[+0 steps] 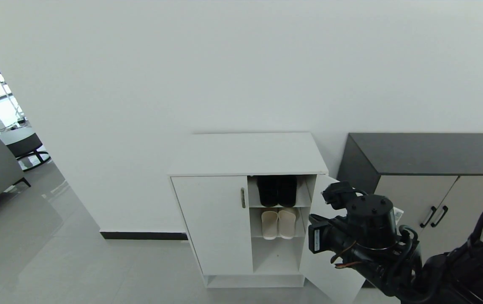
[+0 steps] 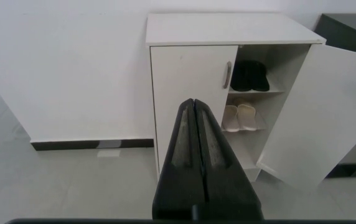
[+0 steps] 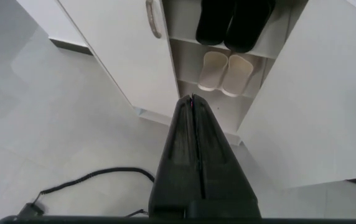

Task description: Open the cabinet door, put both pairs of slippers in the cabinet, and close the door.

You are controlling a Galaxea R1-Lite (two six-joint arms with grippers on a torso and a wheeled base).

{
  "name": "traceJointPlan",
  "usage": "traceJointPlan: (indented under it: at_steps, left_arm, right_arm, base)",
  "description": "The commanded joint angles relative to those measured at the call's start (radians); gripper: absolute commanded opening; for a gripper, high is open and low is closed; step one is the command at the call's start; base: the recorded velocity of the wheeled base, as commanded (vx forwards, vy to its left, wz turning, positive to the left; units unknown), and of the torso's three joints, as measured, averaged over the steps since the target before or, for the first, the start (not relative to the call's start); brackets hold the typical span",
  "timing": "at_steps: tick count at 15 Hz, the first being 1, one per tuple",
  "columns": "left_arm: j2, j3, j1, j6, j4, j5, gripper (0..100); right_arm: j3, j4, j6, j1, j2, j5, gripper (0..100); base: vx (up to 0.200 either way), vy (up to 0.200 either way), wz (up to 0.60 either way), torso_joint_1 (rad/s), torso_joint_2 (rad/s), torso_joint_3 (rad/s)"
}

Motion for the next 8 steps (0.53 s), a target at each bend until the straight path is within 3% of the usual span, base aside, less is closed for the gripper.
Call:
traceJointPlan:
  at_steps: [1,2,4,8]
  left_arm:
    - [0.001,0.0,0.001,0.0,0.0,0.0,0]
    - [0.001,0.0,0.001,0.0,0.0,0.0,0]
    - [0.001,0.0,0.001,0.0,0.0,0.0,0]
    - [0.001,0.0,0.001,0.0,0.0,0.0,0]
  right_arm:
    - [-0.001,-0.002,-0.008,-0.01,0.008,0.0,0]
    - [0.001,-0.003,-0.014,-0.01,0.015,-0.002,0]
    - [0.027,-0.062,-0.017,-0.008,0.022,0.003,0]
    - [0.036,-0.117,-0.039,-0.008,0.047,0.003,0]
  base:
    - [0.0,0.0,0.0,0.0,0.0,0.0]
    - [0.0,0.0,0.0,0.0,0.0,0.0]
    - [0.0,0.0,-0.6,-0.017,0.02,0.022]
    - [0.0,0.0,0.0,-0.043,0.1,0.055]
